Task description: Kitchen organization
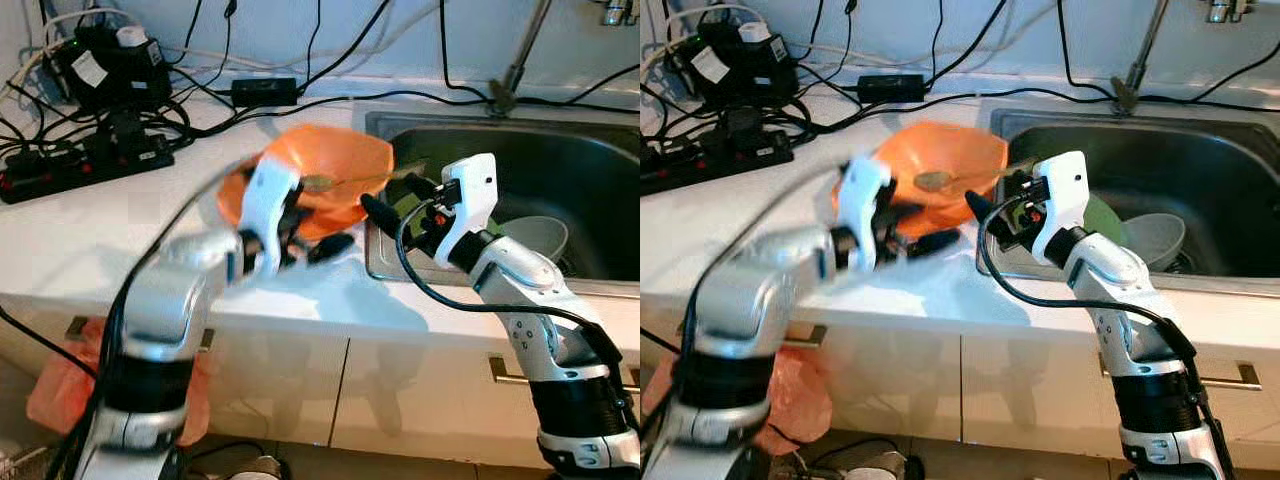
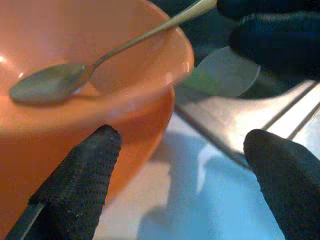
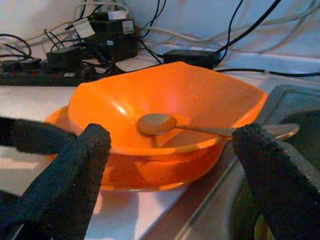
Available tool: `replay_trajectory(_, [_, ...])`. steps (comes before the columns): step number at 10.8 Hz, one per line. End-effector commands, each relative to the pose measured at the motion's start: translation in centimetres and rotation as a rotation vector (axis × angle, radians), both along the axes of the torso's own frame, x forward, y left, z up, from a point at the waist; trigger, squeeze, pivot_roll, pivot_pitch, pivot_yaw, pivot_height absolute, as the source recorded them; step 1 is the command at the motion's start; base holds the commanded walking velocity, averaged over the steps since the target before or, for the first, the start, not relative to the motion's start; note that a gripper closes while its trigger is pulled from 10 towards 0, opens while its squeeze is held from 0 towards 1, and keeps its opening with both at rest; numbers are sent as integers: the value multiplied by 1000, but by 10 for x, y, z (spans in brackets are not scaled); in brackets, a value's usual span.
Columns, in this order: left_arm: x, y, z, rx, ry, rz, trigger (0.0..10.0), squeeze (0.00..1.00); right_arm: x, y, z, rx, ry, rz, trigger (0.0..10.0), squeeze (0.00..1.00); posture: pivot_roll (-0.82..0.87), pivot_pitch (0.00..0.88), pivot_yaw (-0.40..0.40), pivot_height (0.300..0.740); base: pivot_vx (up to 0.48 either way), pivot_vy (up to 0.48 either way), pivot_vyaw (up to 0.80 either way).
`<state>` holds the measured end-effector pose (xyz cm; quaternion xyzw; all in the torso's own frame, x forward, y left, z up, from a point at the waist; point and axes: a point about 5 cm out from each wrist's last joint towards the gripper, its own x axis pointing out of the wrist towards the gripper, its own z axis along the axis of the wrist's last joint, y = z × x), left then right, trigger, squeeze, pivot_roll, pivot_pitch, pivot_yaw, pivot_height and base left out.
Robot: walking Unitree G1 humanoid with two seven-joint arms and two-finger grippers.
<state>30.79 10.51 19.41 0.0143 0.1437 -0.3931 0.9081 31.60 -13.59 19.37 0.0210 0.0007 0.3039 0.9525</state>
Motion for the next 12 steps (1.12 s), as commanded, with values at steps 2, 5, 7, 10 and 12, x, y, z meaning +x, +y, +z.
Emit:
replay_trajectory(2, [-4, 6, 0, 3, -8, 30, 10000, 0, 5, 1, 5, -2, -26, 8, 10000, 0, 146, 0, 32, 740, 0, 0, 0])
replay_trajectory(5, [0, 1, 8, 3, -69, 61, 10000, 0, 6, -1, 6, -2, -35, 0, 10000, 0, 137, 0, 35, 740, 0, 0, 0])
replay_trajectory(7, [-10, -18, 26, -101, -193, 61, 10000, 0, 6, -5, 5, -1, -38, -27, 10000, 0, 141, 0, 23, 740, 0, 0, 0])
replay_trajectory(10, [-6, -17, 33, -215, -358, 309, 10000, 0, 8, -20, 15, 52, -86, -163, 10000, 0, 125, 0, 6, 740, 0, 0, 0])
replay_trajectory(12, [-13, -23, 26, -159, -448, 346, 10000, 0, 7, -24, 16, 60, -106, -221, 10000, 0, 111, 0, 9, 740, 0, 0, 0])
